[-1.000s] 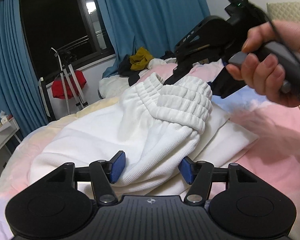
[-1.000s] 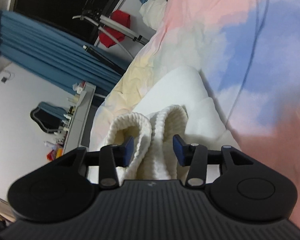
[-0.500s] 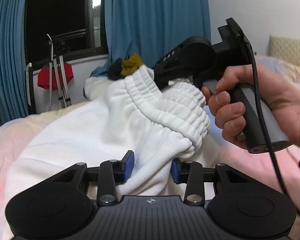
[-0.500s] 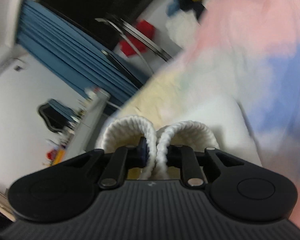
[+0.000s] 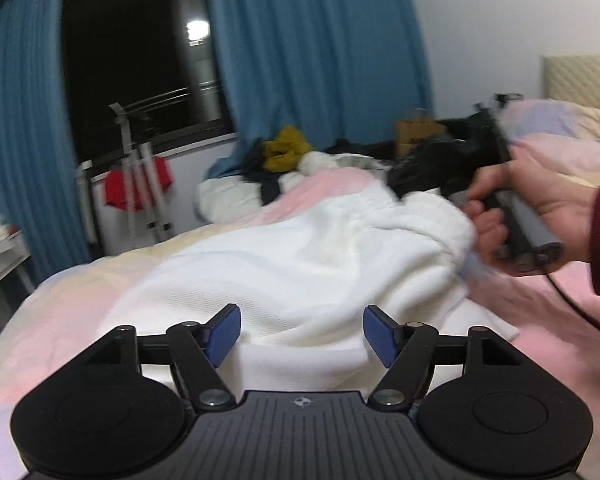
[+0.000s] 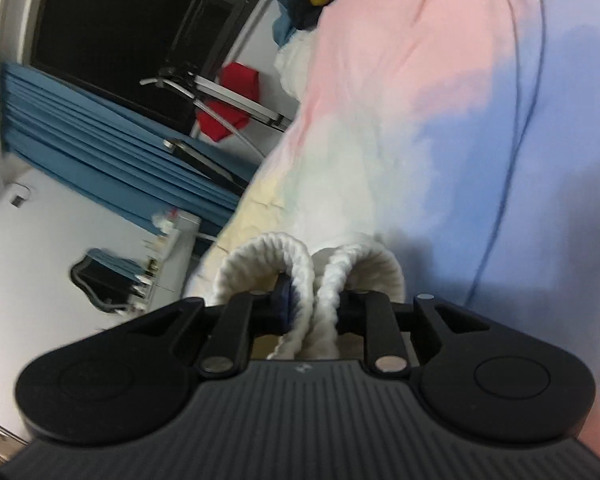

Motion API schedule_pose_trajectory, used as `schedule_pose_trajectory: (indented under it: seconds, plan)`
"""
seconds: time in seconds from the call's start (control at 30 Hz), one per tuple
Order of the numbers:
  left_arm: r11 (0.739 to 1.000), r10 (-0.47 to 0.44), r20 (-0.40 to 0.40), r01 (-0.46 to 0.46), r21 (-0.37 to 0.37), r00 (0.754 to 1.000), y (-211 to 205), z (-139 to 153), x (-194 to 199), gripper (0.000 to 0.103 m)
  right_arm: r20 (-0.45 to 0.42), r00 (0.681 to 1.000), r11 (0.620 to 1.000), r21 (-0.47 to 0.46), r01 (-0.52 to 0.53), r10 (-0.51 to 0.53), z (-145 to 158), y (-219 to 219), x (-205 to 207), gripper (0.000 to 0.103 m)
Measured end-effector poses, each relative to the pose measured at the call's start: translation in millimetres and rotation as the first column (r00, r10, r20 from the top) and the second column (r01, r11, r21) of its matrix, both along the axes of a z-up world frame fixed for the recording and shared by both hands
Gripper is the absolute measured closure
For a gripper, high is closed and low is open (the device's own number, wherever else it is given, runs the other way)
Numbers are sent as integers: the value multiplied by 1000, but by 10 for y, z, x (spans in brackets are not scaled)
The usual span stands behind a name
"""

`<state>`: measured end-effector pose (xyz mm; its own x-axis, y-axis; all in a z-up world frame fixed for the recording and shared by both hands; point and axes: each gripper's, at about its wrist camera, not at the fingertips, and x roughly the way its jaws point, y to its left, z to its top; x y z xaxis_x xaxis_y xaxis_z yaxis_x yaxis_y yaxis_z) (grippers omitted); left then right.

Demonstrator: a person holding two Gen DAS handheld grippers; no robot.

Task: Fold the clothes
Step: 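Grasp the waistband with the right gripper while the left gripper releases it, then lift the waistband with the right gripper while the left gripper grasps the folded leg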

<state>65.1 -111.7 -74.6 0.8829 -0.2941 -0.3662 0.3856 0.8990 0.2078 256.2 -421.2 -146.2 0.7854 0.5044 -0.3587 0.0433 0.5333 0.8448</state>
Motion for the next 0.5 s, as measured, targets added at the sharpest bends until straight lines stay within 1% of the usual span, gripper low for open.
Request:
schedule_pose_trajectory:
  seconds: [0.07,0.1,0.13,0.2,0.23,0.3,0.37,0.4,0.43,0.47,0.5]
  plan:
    - [1000,24,-17,-24,1,1000,87,28,-27,28,1,1000,998,-63,6,-5,108,28,-97,67]
    - [999,38,-30,-37,10,999,123,36,-29,28,-3,1000,996,-88,21,-22,146,36,-171,57]
    - [999,52,-41,-52,16,998,160,44,-39,28,-9,999,993,-107,40,-42,186,25,-267,44]
    - [998,70,-57,-70,5,996,236,79,-91,28,-21,996,986,-145,79,-83,267,-2,-464,28]
    - [997,78,-57,-79,-7,995,284,101,-119,28,-25,994,982,-156,103,-108,297,-31,-566,26]
    - [994,106,-53,-108,-34,993,378,151,-173,28,-36,986,974,-161,157,-165,347,-85,-774,26]
    - [987,137,-50,-141,-72,989,472,204,-216,25,-58,972,968,-119,219,-227,359,-79,-1014,24]
    - [984,152,-53,-157,-89,987,512,218,-224,25,-72,969,969,-92,229,-235,346,-47,-1111,19]
    - [979,168,-56,-173,-105,984,551,232,-233,25,-78,971,973,-63,221,-226,324,4,-1215,16]
    - [974,183,-60,-189,-122,981,590,246,-241,25,-83,973,977,-34,212,-215,301,58,-1322,16]
    - [970,193,-70,-201,-138,979,631,251,-241,25,-81,978,981,-41,189,-192,289,139,-1377,16]
